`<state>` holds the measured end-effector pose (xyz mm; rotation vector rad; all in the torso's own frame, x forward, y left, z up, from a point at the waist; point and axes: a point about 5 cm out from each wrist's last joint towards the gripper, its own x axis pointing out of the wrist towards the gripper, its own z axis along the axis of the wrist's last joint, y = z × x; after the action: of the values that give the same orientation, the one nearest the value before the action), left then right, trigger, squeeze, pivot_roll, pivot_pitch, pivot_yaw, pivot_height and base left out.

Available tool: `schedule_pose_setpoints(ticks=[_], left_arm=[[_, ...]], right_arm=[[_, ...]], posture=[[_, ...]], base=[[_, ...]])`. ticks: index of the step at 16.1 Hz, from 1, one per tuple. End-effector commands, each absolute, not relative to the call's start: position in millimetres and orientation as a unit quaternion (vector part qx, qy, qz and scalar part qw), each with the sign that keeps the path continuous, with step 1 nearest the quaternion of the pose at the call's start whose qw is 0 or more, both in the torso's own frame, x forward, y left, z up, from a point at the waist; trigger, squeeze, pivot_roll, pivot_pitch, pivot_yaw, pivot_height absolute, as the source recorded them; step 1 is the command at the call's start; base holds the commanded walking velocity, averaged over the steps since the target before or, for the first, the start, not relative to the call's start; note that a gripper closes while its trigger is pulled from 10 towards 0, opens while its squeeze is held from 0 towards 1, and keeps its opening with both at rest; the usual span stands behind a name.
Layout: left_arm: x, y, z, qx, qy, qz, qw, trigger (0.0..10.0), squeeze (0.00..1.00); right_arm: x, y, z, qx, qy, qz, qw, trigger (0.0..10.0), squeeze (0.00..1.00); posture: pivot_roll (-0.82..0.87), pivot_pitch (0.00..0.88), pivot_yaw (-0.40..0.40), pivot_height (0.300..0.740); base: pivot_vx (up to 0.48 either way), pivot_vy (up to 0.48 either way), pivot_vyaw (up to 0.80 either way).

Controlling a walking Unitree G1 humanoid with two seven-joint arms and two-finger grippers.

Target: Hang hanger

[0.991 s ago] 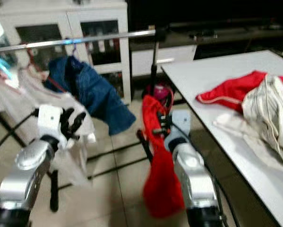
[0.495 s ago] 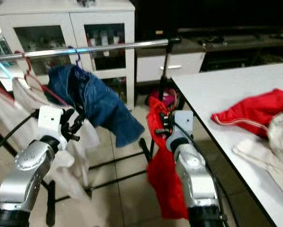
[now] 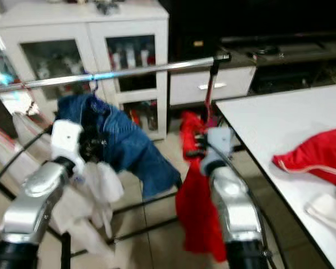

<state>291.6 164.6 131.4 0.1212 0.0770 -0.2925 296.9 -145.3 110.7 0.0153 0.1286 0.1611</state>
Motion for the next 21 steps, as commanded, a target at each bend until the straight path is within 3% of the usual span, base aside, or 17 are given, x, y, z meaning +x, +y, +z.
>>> schedule_pose_setpoints(ticks=[1, 3, 7, 10, 14, 19, 21], left_arm=[[293, 156, 134, 0.060, 0.031, -0.160, 0.985, 10.0, 0.25], [292, 156, 133, 0.061, 0.032, -0.162, 0.984, 10.0, 0.25], [284, 153, 133, 0.067, 0.029, -0.174, 0.982, 10.0, 0.24], [268, 136, 138, 0.078, 0.018, -0.282, 0.956, 10.0, 0.22], [256, 127, 140, 0.081, 0.012, -0.347, 0.934, 10.0, 0.22], [243, 127, 145, 0.078, 0.031, -0.430, 0.899, 10.0, 0.22], [230, 130, 156, 0.063, 0.039, -0.484, 0.872, 10.0, 0.22]], right_arm=[[301, -156, 124, -0.008, 0.033, 0.065, 0.997, 10.0, 0.00], [303, -158, 127, -0.054, 0.027, 0.069, 0.996, 10.0, 0.00], [311, -165, 143, -0.047, -0.014, 0.074, 0.996, 10.0, 0.00], [316, -174, 159, -0.048, -0.052, 0.089, 0.993, 10.0, 0.00], [325, -179, 168, -0.065, -0.070, 0.111, 0.989, 10.0, 0.00], [352, -174, 165, -0.071, -0.012, 0.147, 0.987, 10.0, 0.00], [366, -171, 146, -0.059, 0.084, 0.167, 0.981, 10.0, 0.00]], posture=[[-0.09, 0.000, 0.038, 0.719], [-0.09, 0.000, 0.038, 0.719], [-0.08, 0.000, 0.016, 0.719], [-0.08, 0.000, 0.004, 0.719], [-0.08, 0.000, -0.001, 0.719], [-0.07, 0.000, -0.001, 0.719], [-0.06, 0.000, -0.004, 0.719]], base=[[0.442, 0.000, 0.00], [0.439, 0.000, 0.00], [0.412, 0.000, 0.31], [0.000, 0.000, 0.00], [0.000, 0.000, 0.00], [0.000, 0.000, 0.00], [0.000, 0.000, 0.00]])
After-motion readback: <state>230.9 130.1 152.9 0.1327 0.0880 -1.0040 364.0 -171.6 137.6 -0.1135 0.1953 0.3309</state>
